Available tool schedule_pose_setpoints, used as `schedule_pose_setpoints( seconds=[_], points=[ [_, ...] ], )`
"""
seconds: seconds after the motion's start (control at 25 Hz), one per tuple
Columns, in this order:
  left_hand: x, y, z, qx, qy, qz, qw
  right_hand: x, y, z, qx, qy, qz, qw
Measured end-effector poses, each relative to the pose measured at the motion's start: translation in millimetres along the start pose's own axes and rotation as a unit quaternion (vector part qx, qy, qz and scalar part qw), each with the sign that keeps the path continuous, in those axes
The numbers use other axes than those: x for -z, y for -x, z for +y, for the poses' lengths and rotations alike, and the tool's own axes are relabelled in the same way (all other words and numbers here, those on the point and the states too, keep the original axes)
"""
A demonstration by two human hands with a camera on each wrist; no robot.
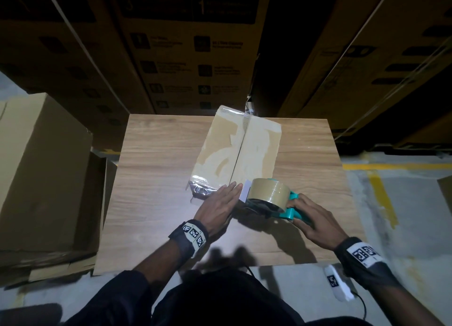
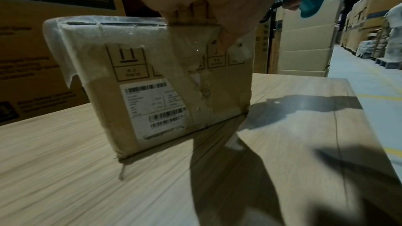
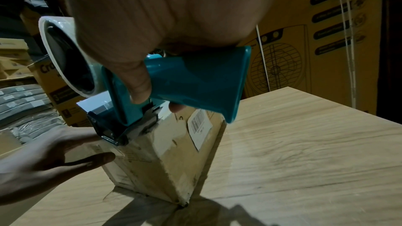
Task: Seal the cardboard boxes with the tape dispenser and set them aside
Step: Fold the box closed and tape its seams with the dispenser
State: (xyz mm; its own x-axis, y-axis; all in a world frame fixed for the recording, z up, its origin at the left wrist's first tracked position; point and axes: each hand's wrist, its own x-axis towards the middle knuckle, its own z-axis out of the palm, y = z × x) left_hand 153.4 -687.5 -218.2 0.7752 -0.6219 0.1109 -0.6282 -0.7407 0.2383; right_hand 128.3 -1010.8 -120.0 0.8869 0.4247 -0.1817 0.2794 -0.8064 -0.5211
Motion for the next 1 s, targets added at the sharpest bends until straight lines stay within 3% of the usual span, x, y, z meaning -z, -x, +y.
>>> schedule_pose_setpoints(
  seconds=[0.32, 0.6, 0.76, 1.0],
  points=[
    [5, -2, -7, -0.027, 0.014, 0.005, 1.0, 8, 4, -1, -0.01, -0.014, -0.014, 1.0],
    [12, -1, -5, -0.011, 0.058, -0.01, 0.998, 36, 62, 24, -0.056, -0.012, 0.015, 0.998],
    [13, 1, -1, 0.003, 0.076, 0.006, 0.997, 23, 53, 20, -0.07, 0.017, 0.009, 0.997],
    [10, 1, 3, -0.002, 0.012, -0.002, 1.0, 2, 46, 34, -0.065, -0.011, -0.005, 0.998]
  ],
)
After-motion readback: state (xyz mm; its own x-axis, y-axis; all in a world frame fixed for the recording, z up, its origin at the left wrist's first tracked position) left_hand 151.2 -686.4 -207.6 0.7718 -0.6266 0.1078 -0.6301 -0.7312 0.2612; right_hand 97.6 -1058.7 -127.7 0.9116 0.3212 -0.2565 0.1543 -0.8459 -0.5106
